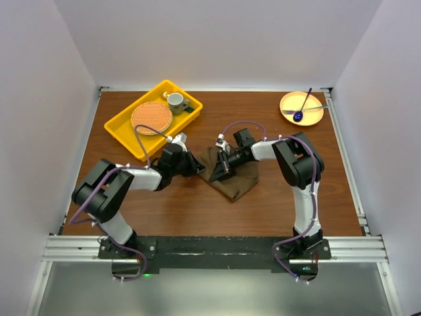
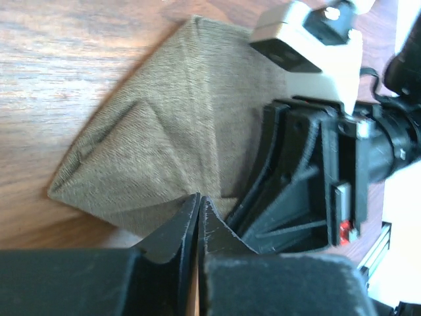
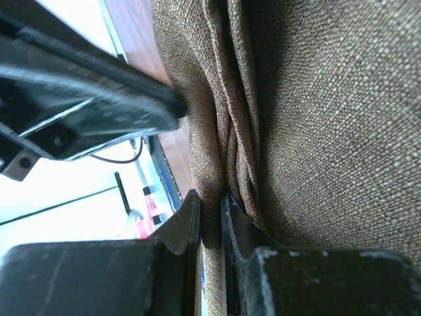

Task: Fold the napkin, place the utensils inside, and roll it up
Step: Roll the napkin with the utensil

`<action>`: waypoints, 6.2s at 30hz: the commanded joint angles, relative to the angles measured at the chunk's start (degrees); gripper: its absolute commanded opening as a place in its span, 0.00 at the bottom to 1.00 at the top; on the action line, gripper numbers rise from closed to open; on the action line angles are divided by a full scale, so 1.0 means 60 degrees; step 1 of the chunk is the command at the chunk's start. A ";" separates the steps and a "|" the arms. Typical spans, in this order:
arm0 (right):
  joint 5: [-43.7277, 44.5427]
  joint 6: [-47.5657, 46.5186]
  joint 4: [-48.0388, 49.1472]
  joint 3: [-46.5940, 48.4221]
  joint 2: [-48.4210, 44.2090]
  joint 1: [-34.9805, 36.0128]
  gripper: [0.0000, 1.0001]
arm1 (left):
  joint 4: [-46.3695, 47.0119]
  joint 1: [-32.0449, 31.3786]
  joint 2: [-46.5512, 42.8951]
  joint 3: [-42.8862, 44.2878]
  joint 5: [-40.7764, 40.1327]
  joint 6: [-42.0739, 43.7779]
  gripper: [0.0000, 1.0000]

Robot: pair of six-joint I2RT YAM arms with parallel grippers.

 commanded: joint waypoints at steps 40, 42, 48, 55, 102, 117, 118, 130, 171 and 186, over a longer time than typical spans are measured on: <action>0.9280 -0.1977 -0.3020 -0.1759 -0.4607 0.2113 0.25 | -0.0583 0.0542 0.2114 0.0062 0.0164 -0.0589 0.00; 0.9178 -0.1729 -0.2830 -0.1993 -0.4578 0.2084 0.10 | -0.0612 0.0557 0.2099 0.0106 0.0193 -0.0560 0.00; 0.7934 -0.0937 -0.2391 -0.2637 -0.3538 0.1000 0.00 | -0.0715 0.0659 0.2114 0.0077 0.0179 -0.0443 0.00; 0.7975 -0.0803 -0.2330 -0.2787 -0.3582 0.0970 0.00 | -0.0847 0.0674 0.2275 0.0340 0.0267 -0.0281 0.00; 0.5144 -0.1056 -0.0268 -0.1026 -0.2089 0.1852 0.00 | -0.3965 0.0733 -0.2231 0.1205 -0.1123 0.1476 0.33; 0.2059 0.1862 0.4290 -0.2316 -0.0842 0.1293 0.00 | -0.2254 0.0747 -0.1725 -0.0655 0.0355 -0.0706 0.66; 0.2030 0.1905 0.4363 -0.2331 -0.0842 0.1292 0.00 | -0.2065 0.0747 -0.1666 -0.0685 0.0195 -0.0808 0.66; 0.1780 0.1569 0.3866 -0.2404 -0.1207 0.1278 0.00 | -0.1124 0.0747 -0.0099 -0.0510 -0.0288 -0.1162 0.51; 1.6105 -0.0174 -0.1117 -0.0221 -0.3788 0.7531 0.77 | -0.7321 -0.0673 -0.1020 0.1204 -0.0993 -0.3577 0.00; 1.7734 0.0058 0.0333 -0.1273 -0.2862 0.8441 0.66 | -0.7263 -0.0673 -0.1636 0.0619 -0.0612 -0.4251 0.00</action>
